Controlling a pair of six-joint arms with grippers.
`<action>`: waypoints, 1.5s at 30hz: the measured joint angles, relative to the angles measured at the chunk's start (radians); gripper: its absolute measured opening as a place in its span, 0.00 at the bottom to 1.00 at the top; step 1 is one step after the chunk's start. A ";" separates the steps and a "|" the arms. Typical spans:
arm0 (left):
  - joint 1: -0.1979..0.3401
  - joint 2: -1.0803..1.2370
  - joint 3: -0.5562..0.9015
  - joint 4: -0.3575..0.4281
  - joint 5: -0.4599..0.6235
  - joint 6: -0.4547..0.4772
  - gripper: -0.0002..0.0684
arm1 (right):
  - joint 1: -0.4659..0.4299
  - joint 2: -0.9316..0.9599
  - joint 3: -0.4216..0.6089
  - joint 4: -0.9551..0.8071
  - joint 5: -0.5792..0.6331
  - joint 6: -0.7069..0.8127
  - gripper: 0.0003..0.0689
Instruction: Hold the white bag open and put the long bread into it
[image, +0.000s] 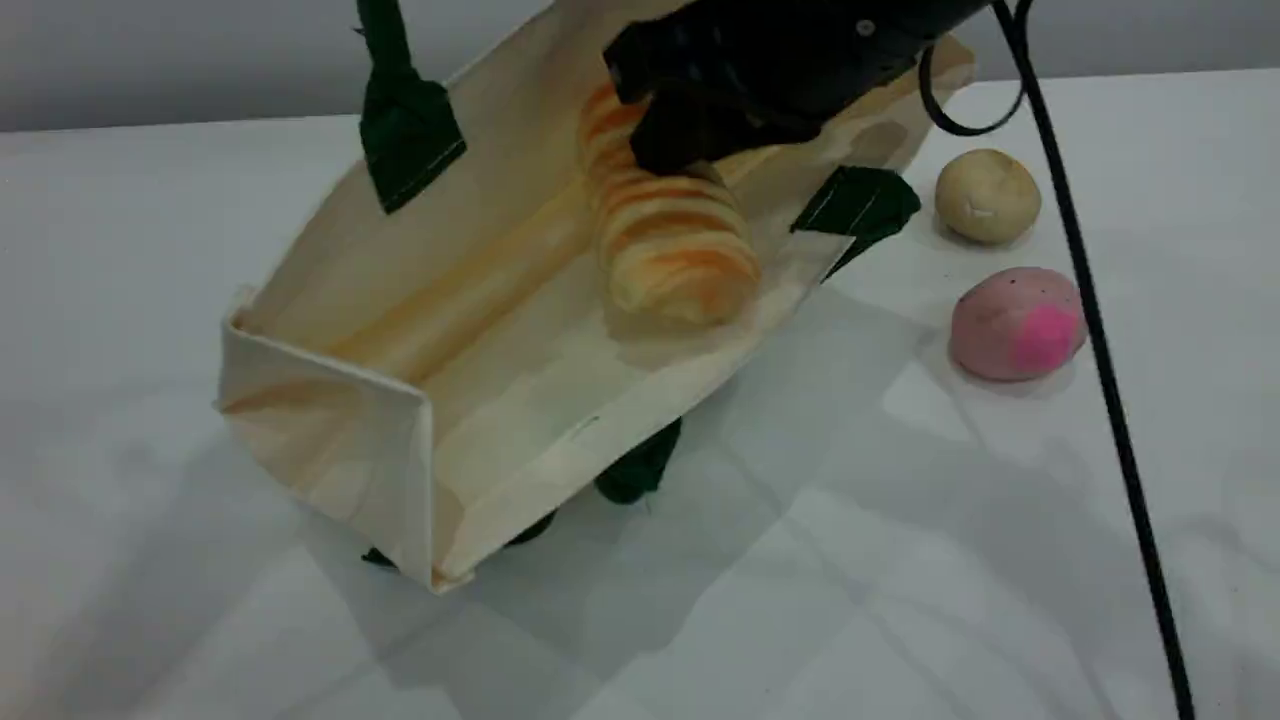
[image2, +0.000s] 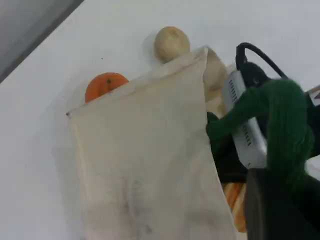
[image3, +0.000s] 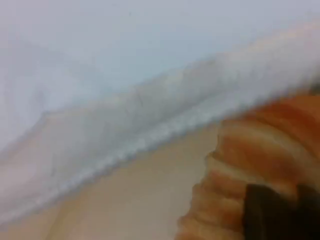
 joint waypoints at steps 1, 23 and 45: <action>0.000 0.000 0.000 0.000 0.000 0.000 0.14 | 0.000 0.004 0.000 0.032 0.001 -0.029 0.06; 0.000 0.001 0.000 0.003 0.006 0.000 0.14 | 0.000 0.012 0.000 0.324 0.093 -0.357 0.44; 0.000 0.001 0.000 0.011 0.006 0.000 0.14 | 0.000 -0.041 0.018 0.139 0.004 -0.310 0.70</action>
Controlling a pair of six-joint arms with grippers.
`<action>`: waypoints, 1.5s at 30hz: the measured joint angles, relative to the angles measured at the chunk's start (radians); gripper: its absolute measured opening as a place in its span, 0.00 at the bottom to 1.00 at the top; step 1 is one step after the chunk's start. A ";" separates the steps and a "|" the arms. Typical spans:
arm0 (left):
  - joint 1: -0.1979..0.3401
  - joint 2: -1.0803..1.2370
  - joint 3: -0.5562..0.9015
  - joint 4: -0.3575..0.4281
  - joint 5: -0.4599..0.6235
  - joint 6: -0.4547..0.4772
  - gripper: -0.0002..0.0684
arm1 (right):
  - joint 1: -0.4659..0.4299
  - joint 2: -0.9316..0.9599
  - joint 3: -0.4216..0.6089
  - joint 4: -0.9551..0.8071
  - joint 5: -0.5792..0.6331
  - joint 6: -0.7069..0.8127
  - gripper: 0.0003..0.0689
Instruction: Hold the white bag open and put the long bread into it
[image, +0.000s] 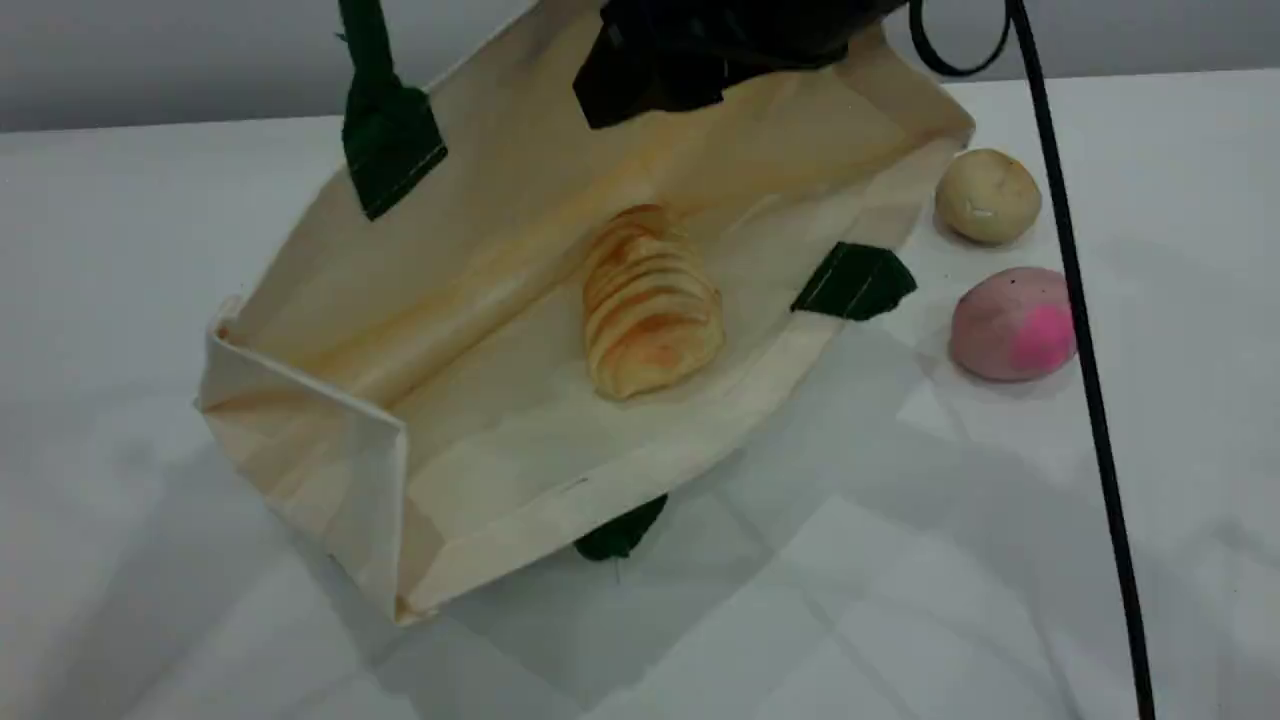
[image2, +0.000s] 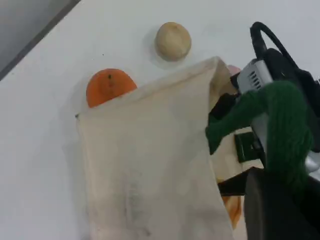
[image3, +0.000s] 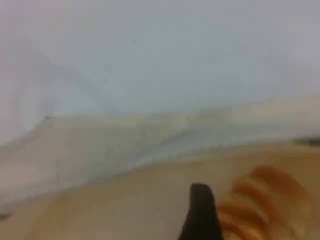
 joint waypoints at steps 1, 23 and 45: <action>0.000 0.000 0.000 0.001 0.000 0.000 0.14 | 0.000 0.000 0.009 -0.008 0.000 0.003 0.70; 0.003 0.107 0.012 0.078 0.004 -0.001 0.14 | -0.001 -0.355 0.173 -0.048 -0.173 0.005 0.70; 0.004 0.181 0.012 0.074 -0.010 0.000 0.14 | -0.315 -0.419 0.173 -0.371 0.105 0.314 0.60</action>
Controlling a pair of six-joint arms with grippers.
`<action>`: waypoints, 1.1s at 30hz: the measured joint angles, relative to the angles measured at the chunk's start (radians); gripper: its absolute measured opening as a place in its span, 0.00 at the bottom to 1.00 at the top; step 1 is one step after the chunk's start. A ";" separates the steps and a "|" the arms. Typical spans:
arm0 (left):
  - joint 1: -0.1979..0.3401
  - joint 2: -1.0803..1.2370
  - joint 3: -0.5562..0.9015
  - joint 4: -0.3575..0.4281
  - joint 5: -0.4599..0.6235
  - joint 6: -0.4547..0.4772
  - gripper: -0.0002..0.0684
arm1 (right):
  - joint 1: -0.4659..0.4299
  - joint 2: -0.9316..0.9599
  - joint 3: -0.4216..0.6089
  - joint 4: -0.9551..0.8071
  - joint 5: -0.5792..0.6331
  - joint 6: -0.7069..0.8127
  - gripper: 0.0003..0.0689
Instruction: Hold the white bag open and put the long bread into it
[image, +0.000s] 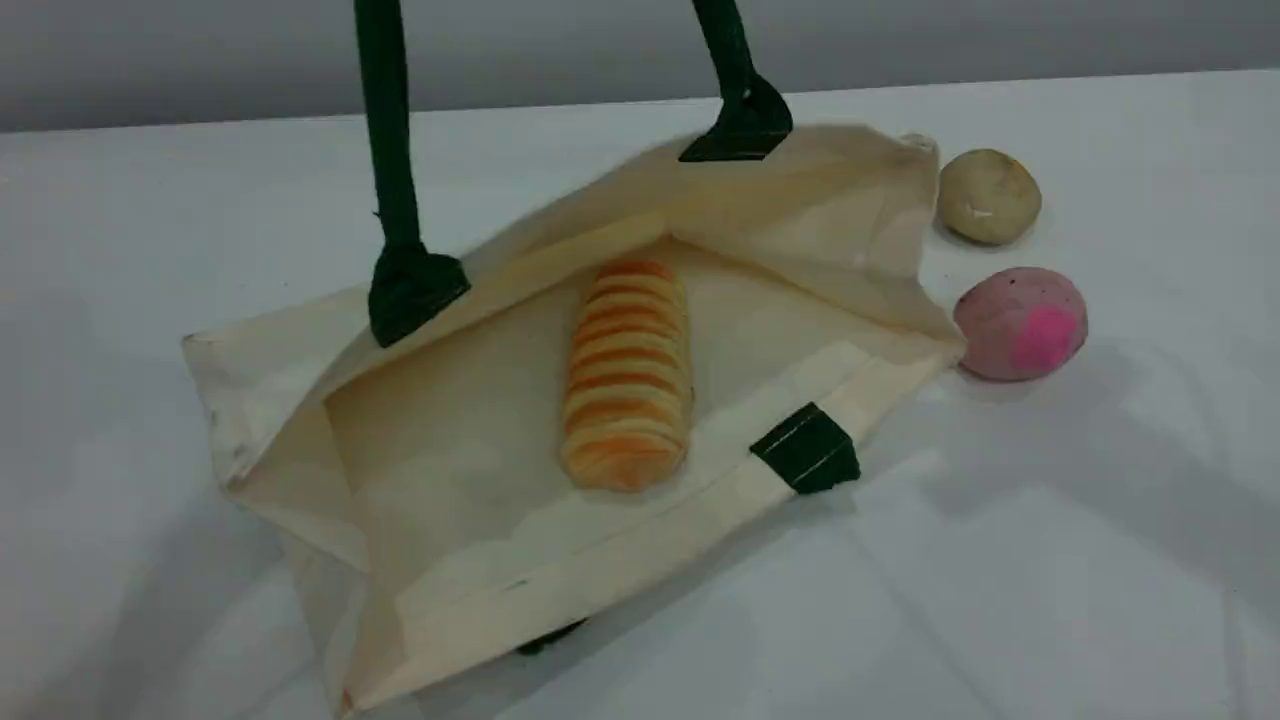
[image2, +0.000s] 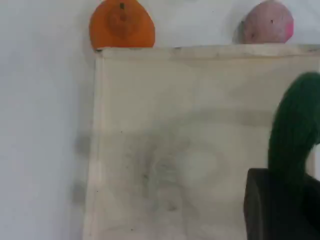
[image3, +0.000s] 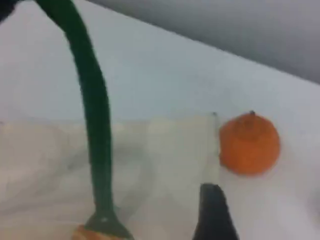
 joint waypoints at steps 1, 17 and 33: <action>0.000 0.006 0.001 0.000 0.000 0.000 0.14 | -0.014 0.000 0.000 -0.014 0.007 0.014 0.60; 0.000 0.024 0.095 0.005 -0.074 0.008 0.38 | -0.239 -0.050 -0.080 -0.220 0.197 0.242 0.60; 0.000 0.018 0.220 0.059 -0.173 -0.002 0.64 | -0.239 -0.051 -0.080 -0.388 0.188 0.374 0.60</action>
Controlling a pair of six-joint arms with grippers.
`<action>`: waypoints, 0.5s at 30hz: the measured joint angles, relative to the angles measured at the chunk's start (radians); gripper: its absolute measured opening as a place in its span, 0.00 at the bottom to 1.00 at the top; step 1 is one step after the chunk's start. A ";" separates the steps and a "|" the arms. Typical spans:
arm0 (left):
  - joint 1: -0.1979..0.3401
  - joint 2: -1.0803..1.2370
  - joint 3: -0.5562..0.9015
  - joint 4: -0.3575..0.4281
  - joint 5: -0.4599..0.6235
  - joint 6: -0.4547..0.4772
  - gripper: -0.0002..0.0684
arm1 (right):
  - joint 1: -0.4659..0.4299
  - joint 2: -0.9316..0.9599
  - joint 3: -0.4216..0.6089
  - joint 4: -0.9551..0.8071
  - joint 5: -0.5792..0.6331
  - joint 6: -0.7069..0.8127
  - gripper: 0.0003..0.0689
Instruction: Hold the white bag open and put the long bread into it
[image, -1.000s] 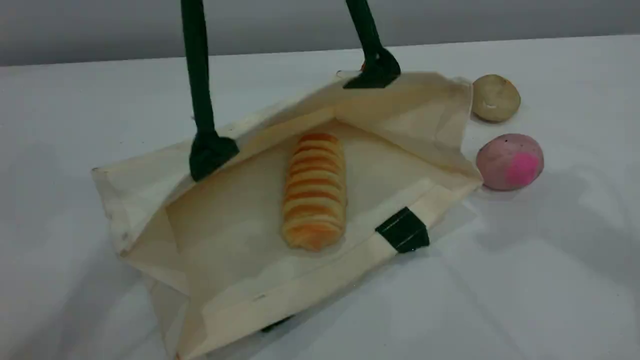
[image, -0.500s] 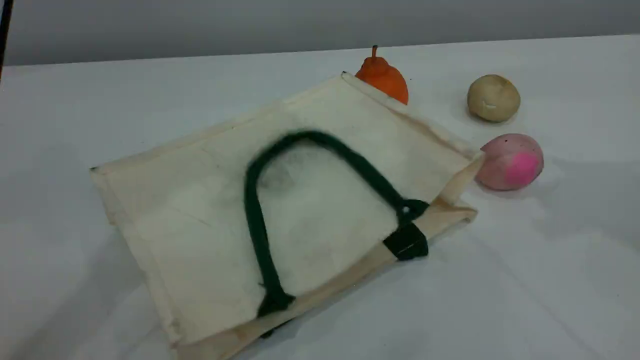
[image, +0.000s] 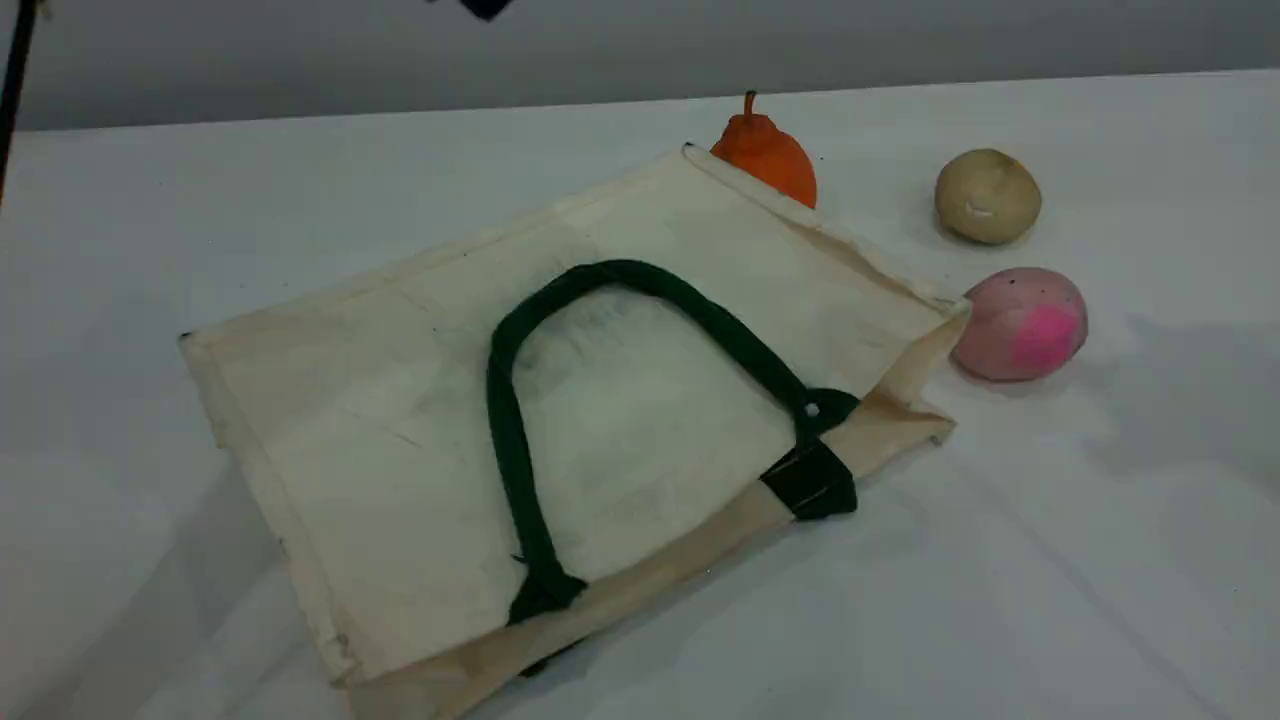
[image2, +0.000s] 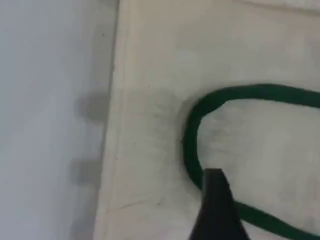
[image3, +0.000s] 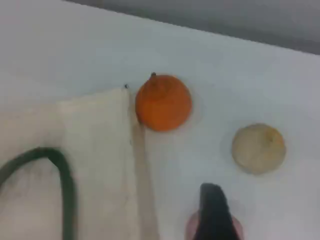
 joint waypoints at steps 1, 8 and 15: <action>0.001 -0.005 0.014 0.000 -0.023 -0.008 0.64 | 0.000 0.000 0.000 -0.011 0.000 0.015 0.60; 0.100 -0.086 0.089 0.019 -0.134 -0.064 0.64 | 0.001 0.000 -0.056 -0.105 0.041 0.099 0.60; 0.189 -0.230 0.182 -0.068 -0.230 -0.024 0.64 | 0.001 -0.014 -0.071 -0.157 0.059 0.145 0.60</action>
